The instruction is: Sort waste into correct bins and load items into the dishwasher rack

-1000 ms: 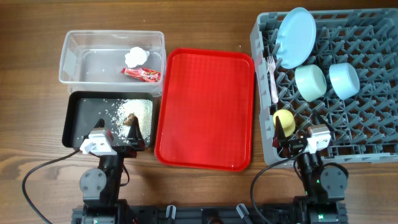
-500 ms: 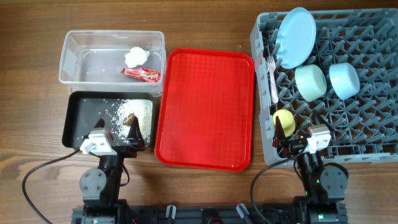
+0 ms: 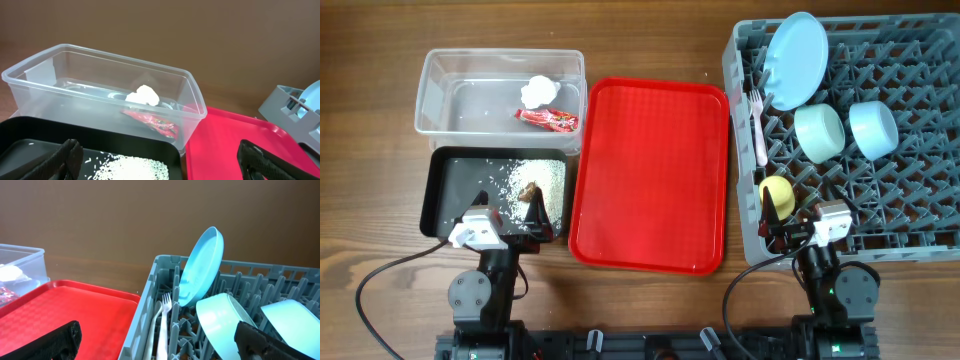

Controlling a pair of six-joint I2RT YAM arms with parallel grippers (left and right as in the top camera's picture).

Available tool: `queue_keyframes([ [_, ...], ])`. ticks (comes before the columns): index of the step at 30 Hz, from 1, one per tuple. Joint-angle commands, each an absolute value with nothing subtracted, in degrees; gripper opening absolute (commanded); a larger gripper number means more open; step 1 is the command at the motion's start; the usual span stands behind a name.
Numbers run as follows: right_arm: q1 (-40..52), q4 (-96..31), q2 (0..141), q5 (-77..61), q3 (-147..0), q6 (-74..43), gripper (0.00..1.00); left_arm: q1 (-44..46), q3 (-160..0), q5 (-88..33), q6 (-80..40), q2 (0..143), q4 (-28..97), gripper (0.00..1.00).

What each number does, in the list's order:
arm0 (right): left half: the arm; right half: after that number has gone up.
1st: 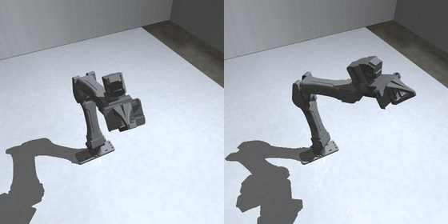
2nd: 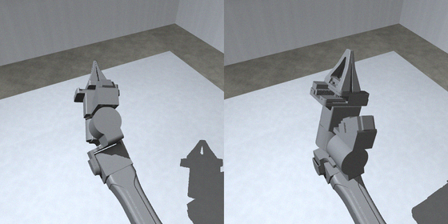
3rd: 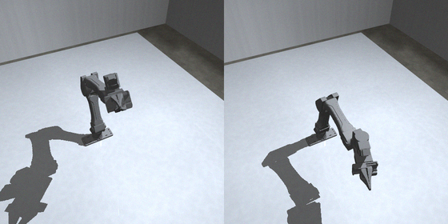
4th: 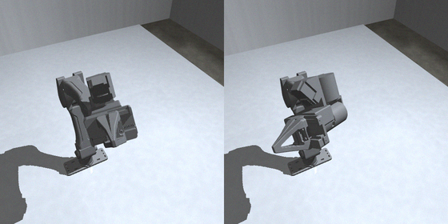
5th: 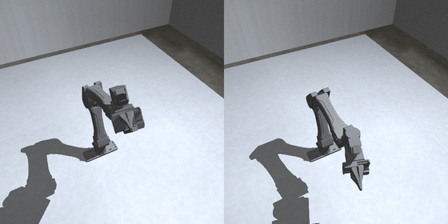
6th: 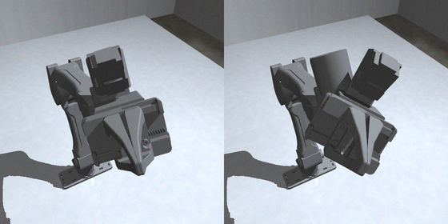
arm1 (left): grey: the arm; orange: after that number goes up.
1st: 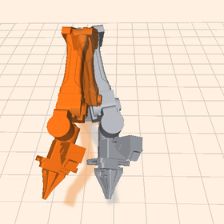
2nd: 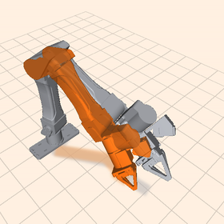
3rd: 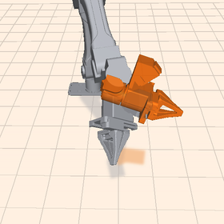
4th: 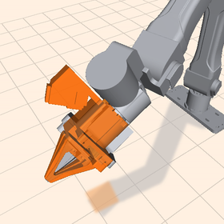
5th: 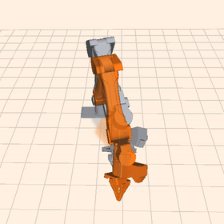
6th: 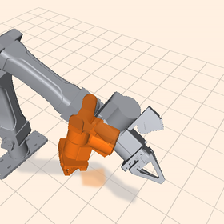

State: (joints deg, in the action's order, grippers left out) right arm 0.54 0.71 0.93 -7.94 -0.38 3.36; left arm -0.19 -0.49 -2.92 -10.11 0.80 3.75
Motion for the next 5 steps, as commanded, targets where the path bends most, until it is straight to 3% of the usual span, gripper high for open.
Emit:
queue_keyframes([
  [1,0.3,0.8,0.3,-9.1,-0.3,4.1,1.00,-0.6,-0.3,-3.4,-9.4,0.4,4.1,1.00],
  [5,0.3,0.8,0.3,-9.1,-0.3,4.1,1.00,-0.6,-0.3,-3.4,-9.4,0.4,4.1,1.00],
])
